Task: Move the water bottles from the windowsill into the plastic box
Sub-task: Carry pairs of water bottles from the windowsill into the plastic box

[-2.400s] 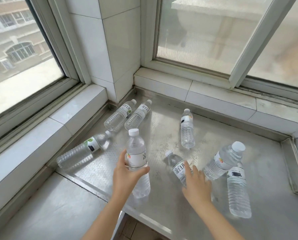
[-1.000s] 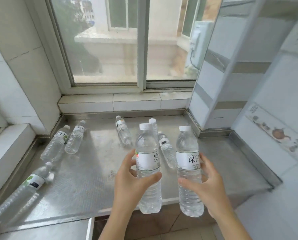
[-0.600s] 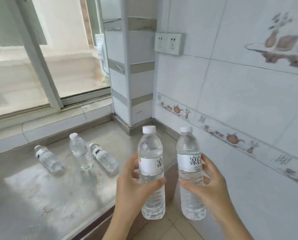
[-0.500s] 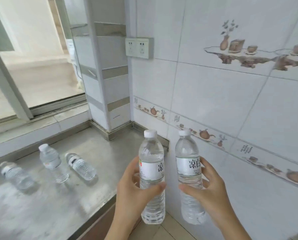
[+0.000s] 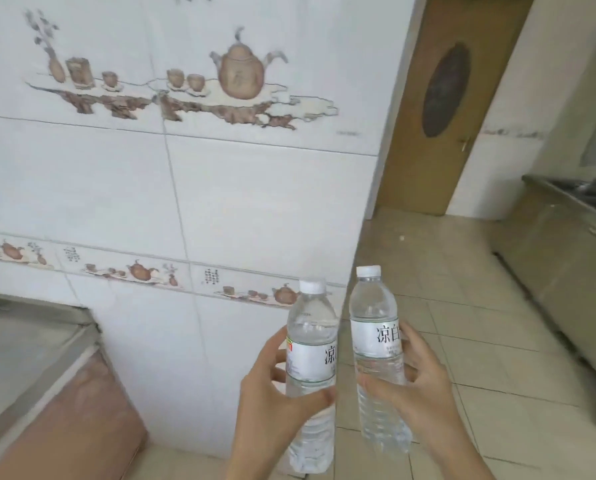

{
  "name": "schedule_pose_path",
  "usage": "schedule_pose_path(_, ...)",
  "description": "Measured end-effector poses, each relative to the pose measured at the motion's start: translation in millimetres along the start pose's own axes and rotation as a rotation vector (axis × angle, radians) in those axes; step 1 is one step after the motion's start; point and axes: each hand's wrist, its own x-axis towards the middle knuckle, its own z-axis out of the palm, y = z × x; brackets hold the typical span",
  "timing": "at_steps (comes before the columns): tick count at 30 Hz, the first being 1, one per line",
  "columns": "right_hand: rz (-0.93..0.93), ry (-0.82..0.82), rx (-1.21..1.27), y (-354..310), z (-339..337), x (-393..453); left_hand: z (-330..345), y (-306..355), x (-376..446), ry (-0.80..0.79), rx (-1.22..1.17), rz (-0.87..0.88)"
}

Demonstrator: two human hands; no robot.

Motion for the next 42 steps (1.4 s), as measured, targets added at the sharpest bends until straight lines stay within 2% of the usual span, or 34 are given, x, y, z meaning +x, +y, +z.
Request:
schedule_pose_path(5, 0.046, 0.197, -0.038, 12, -102, 7, 105, 11, 17, -0.201, -0.062, -0.023)
schedule_pose_path(12, 0.088, 0.467, -0.063, 33, -209, 24, 234, 16, 63, -0.429, -0.084, -0.082)
schedule_pose_path(23, 0.093, 0.788, -0.140, 62, -359, 142, 458, 30, 201, -0.689, -0.169, -0.001)
schedule_pose_path(34, 0.135, 1.002, -0.167, 97, -494, 241, 659, 35, 288, -0.899, -0.157, 0.037)
schedule_pose_path(42, 0.145, 0.983, -0.159, 142, -640, 346, 837, 36, 347, -0.932, -0.136, 0.049)
